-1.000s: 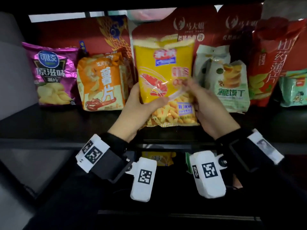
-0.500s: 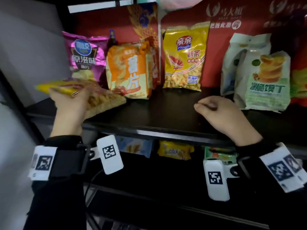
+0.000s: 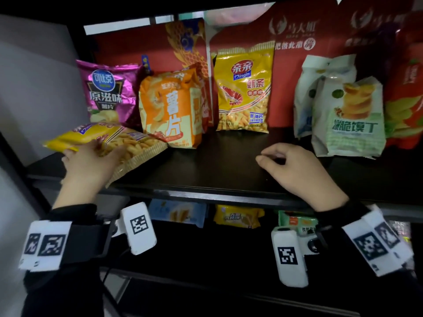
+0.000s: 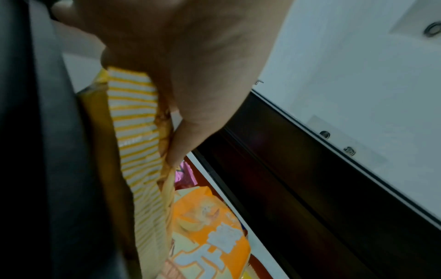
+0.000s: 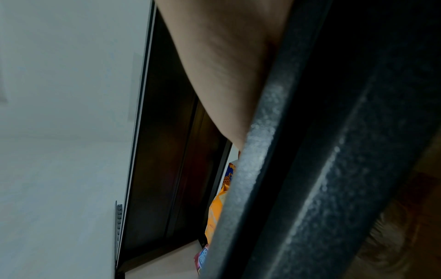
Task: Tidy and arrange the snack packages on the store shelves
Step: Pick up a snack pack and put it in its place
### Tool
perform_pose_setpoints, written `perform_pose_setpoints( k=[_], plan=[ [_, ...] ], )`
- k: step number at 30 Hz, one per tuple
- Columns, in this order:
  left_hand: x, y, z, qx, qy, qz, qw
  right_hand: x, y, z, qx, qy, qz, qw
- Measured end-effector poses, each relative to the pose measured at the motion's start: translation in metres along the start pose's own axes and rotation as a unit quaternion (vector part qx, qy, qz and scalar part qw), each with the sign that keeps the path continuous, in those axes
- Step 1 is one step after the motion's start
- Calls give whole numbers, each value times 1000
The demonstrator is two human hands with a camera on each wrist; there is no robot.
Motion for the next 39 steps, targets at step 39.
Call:
perform_pose_setpoints(
  k=[39],
  plan=[
    [-175,28,216,327,-1,7,945,-25,-12,-15,-5,-21,20,1000]
  ],
)
Point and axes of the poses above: each hand's wrist, its own y-axis towards the middle knuckle, its own z-axis out of the palm, x = y × z, the point moved 2 cm from there along y, towards the middle knuckle, and after that the axes turned 11 degrees about -y, right-handed, at the moved point
